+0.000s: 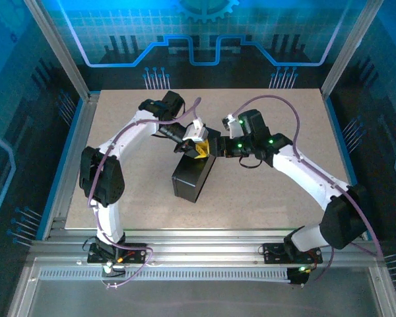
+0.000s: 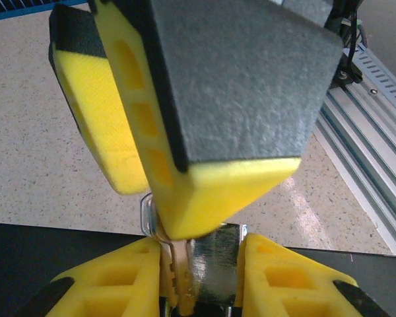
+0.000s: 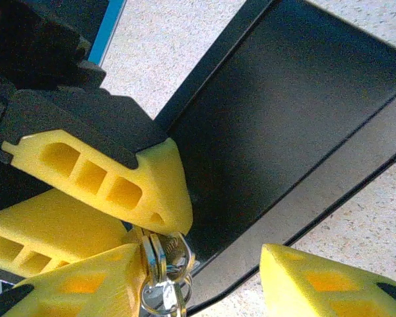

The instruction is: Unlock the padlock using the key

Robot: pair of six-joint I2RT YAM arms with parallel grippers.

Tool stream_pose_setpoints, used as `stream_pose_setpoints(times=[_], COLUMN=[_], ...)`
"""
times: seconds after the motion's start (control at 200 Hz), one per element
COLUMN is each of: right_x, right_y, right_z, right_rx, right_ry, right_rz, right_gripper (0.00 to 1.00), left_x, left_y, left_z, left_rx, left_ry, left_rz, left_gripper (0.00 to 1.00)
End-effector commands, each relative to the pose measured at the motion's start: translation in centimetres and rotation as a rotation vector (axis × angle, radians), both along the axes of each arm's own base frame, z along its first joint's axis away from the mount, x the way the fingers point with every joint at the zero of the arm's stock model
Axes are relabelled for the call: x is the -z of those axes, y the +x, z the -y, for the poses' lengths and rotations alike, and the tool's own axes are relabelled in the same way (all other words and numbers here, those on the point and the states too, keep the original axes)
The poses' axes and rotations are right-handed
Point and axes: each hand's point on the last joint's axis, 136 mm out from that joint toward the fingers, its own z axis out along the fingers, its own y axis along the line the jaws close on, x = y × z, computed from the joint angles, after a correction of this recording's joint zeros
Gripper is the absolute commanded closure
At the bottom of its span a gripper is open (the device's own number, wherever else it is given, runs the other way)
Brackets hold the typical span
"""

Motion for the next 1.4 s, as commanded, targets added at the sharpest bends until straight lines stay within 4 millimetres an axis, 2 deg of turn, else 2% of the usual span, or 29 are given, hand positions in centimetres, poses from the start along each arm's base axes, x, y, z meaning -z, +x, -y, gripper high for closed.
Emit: stream_pose_setpoints(times=[0.0,0.135,0.285,0.415,0.525,0.74,0.915,0.93,1.045,1.13,1.206,1.246,1.396], right_x=[0.8,0.9,0.8,0.0,-1.2,-2.9,-3.0,-2.2,-1.0,-0.6,-0.7,-1.6,-2.4], right_y=[1.4,1.2,0.6,0.0,-0.9,-2.6,-2.9,-3.1,-2.9,-1.6,-0.9,-0.5,-1.1], right_z=[3.0,4.5,5.1,4.6,3.7,2.7,2.3,2.4,2.6,3.2,3.3,3.0,1.6], right_rx=[0.152,0.205,0.206,0.152,0.026,-0.218,-0.333,-0.344,-0.396,-0.374,-0.365,-0.356,-0.417], right_ry=[-0.053,-0.078,-0.065,-0.044,-0.033,-0.056,-0.091,-0.1,-0.187,-0.277,-0.322,-0.332,-0.382], right_rz=[-0.001,0.005,0.006,0.035,0.115,0.361,0.641,0.653,0.886,1.013,1.056,1.102,1.212], right_gripper=[0.52,0.55,0.55,0.53,0.52,0.56,0.58,0.58,0.59,0.63,0.64,0.64,0.66], left_x=[-2.2,-2.1,-2.1,-2.1,-2.2,-2.1,-2.2,-2.2,-2.2,-2.2,-2.2,-2.1,-2.0], left_y=[-1.0,-0.9,-0.8,-0.8,-0.8,-0.8,-0.7,-0.7,-0.7,-0.7,-0.8,-0.8,-0.8], left_z=[0.6,0.6,0.6,0.6,0.6,0.6,0.7,0.7,0.7,0.6,0.6,0.6,0.6], left_rx=[0.036,0.029,0.026,0.023,0.023,0.021,0.02,0.02,0.02,0.02,0.021,0.021,0.022], left_ry=[-0.084,-0.078,-0.077,-0.073,-0.076,-0.069,-0.077,-0.077,-0.077,-0.074,-0.072,-0.071,-0.07], left_rz=[-0.004,-0.009,-0.011,-0.01,-0.008,-0.009,-0.016,-0.015,-0.016,-0.018,-0.023,-0.025,-0.028], left_gripper=[0.96,0.96,0.96,0.96,0.96,0.96,0.96,0.96,0.96,0.95,0.95,0.96,0.96])
